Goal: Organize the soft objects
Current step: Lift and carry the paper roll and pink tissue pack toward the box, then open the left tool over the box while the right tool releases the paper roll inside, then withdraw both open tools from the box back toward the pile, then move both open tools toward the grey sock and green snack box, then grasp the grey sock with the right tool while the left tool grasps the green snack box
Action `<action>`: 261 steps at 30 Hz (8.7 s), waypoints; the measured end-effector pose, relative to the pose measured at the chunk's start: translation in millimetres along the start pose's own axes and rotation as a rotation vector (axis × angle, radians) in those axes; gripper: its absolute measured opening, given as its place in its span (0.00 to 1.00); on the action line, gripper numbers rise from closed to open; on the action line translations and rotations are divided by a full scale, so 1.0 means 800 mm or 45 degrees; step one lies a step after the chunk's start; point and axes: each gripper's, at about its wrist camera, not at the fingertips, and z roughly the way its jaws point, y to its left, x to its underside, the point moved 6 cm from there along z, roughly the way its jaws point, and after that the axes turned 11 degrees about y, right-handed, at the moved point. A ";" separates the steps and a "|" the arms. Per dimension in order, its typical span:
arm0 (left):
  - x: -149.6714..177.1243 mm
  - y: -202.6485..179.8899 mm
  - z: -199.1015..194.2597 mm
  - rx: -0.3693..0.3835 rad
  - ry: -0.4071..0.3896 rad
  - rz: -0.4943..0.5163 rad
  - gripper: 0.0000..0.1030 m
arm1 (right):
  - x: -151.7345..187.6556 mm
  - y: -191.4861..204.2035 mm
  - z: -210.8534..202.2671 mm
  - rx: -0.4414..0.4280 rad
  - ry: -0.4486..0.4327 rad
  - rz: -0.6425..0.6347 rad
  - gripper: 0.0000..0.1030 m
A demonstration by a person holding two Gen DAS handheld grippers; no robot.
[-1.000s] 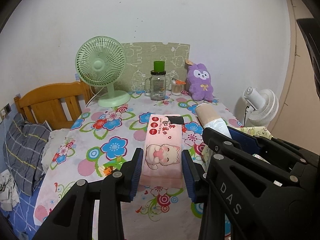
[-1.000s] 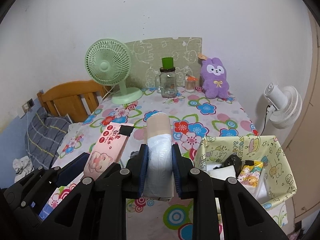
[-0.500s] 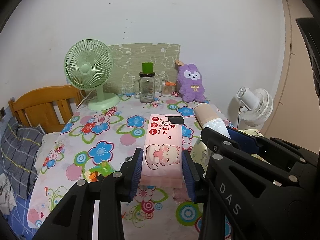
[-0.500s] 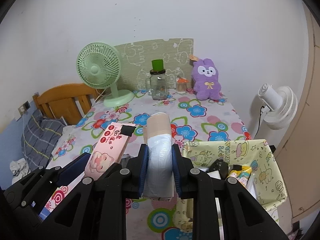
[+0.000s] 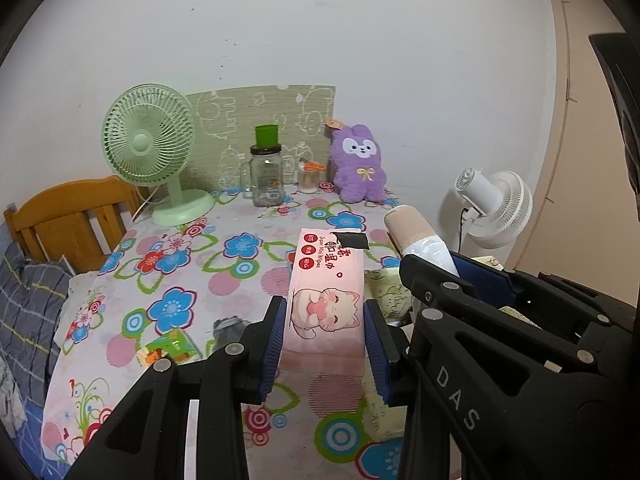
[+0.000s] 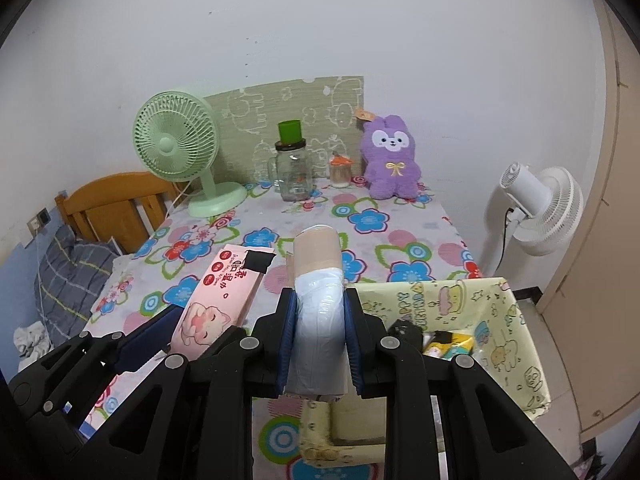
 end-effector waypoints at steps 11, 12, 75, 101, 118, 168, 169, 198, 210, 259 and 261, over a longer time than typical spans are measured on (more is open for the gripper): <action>-0.005 -0.039 0.011 0.041 0.002 0.055 0.38 | 0.001 -0.040 -0.003 0.055 -0.007 0.041 0.26; -0.005 -0.042 0.012 0.045 0.002 0.061 0.38 | 0.001 -0.043 -0.003 0.059 -0.008 0.044 0.26; 0.025 -0.163 0.121 0.185 0.316 0.292 0.67 | 0.058 -0.187 0.067 0.155 0.189 0.324 0.26; 0.024 -0.144 0.094 0.158 0.276 0.286 0.82 | 0.060 -0.166 0.048 0.147 0.158 0.342 0.64; 0.021 -0.111 0.045 0.130 0.170 0.260 0.87 | 0.050 -0.123 0.003 0.162 0.077 0.271 0.75; 0.009 0.033 -0.043 0.029 -0.064 0.122 1.00 | 0.009 0.040 -0.055 0.105 -0.132 0.037 1.00; 0.009 0.036 -0.043 0.023 -0.066 0.115 1.00 | 0.008 0.044 -0.053 0.094 -0.133 0.029 1.00; 0.016 0.119 0.001 -0.026 -0.017 0.003 1.00 | 0.002 0.112 0.021 -0.007 -0.047 -0.043 1.00; 0.022 0.156 0.033 -0.075 0.038 -0.059 1.00 | 0.000 0.134 0.065 -0.031 0.013 -0.078 1.00; 0.080 0.234 0.170 -0.174 0.370 -0.237 0.98 | 0.038 0.159 0.243 -0.057 0.392 -0.088 0.57; 0.080 0.234 0.173 -0.167 0.381 -0.240 0.98 | 0.039 0.161 0.246 -0.061 0.403 -0.097 0.54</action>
